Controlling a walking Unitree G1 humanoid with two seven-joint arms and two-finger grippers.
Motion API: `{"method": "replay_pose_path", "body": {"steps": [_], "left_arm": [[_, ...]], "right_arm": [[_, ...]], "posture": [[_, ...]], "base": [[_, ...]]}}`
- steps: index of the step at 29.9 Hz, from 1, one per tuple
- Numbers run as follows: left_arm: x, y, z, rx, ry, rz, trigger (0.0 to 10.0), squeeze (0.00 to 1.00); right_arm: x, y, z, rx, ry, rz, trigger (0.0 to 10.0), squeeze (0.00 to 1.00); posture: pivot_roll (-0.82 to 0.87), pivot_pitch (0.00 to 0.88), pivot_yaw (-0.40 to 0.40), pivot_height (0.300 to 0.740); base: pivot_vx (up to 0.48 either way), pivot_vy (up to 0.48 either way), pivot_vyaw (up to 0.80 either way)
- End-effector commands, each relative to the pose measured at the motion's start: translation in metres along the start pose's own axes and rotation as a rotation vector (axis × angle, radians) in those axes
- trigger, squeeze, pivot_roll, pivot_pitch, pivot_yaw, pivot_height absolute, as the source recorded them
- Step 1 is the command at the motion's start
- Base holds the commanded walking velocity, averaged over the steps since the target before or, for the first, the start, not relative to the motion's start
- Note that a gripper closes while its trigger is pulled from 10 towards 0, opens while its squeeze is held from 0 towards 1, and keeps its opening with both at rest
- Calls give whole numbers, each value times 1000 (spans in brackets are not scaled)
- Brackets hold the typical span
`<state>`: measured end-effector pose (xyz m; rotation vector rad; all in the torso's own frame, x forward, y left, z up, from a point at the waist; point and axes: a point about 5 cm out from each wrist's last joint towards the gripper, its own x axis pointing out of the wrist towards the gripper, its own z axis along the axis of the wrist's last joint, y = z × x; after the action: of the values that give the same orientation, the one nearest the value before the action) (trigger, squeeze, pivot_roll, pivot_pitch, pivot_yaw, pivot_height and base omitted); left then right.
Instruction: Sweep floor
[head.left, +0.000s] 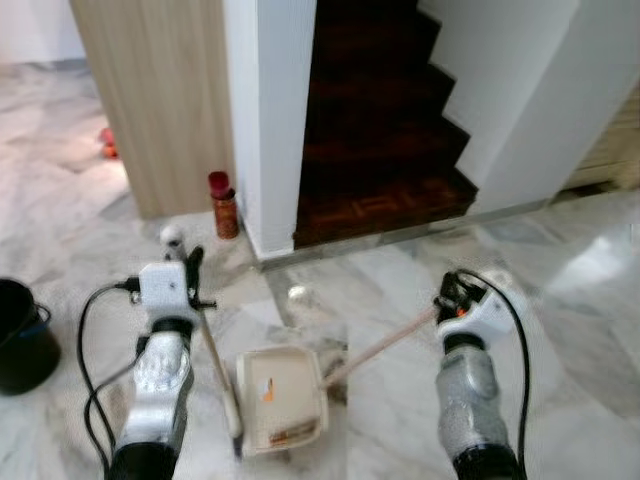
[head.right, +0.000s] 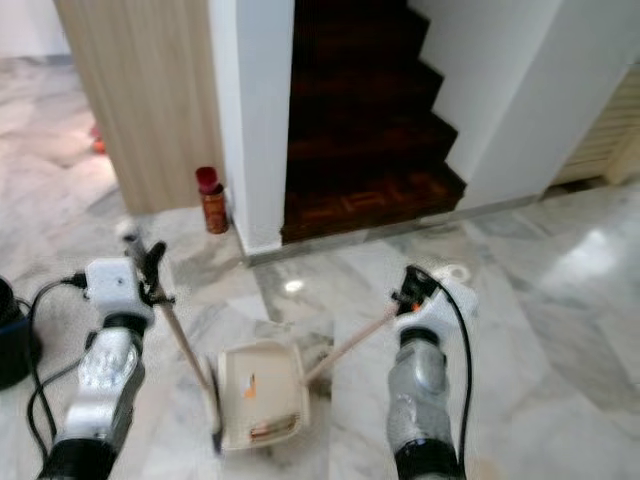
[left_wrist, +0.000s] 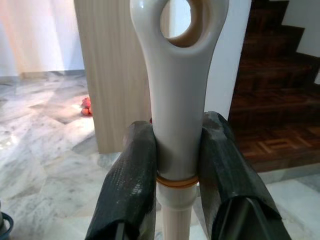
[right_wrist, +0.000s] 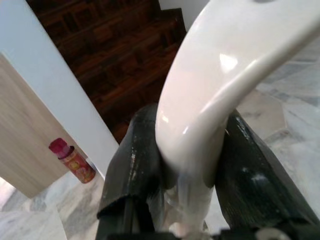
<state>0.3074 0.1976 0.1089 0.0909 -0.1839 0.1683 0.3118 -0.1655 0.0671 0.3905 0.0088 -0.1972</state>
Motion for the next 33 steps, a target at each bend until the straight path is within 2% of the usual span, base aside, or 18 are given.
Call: {"method": "replay_pose_path", "body": {"steps": [1,12,17,31,33], "left_arm": [[4,-4,8,-6,-34,-4,10000,0],[3,-5,8,-8,-33,-4,10000,0],[4,-5,8,-8,-35,-2,10000,0],[4,-4,9,-7,-36,0,10000,0],[4,-4,9,-7,-35,1,10000,0]], "right_arm": [[3,2,9,29,-41,-1,10000,0],[3,3,9,15,-28,11,10000,0],[3,5,9,16,-27,17,10000,0],[3,6,8,15,-22,22,10000,0],[3,6,8,15,-21,24,10000,0]], "posture": [[-27,45,-53,740],[-25,52,-56,740],[-23,60,-56,740],[-23,71,-54,740],[-25,73,-54,740]], "base": [[0,334,0],[0,332,0],[0,334,490],[0,331,0],[0,330,759]]}}
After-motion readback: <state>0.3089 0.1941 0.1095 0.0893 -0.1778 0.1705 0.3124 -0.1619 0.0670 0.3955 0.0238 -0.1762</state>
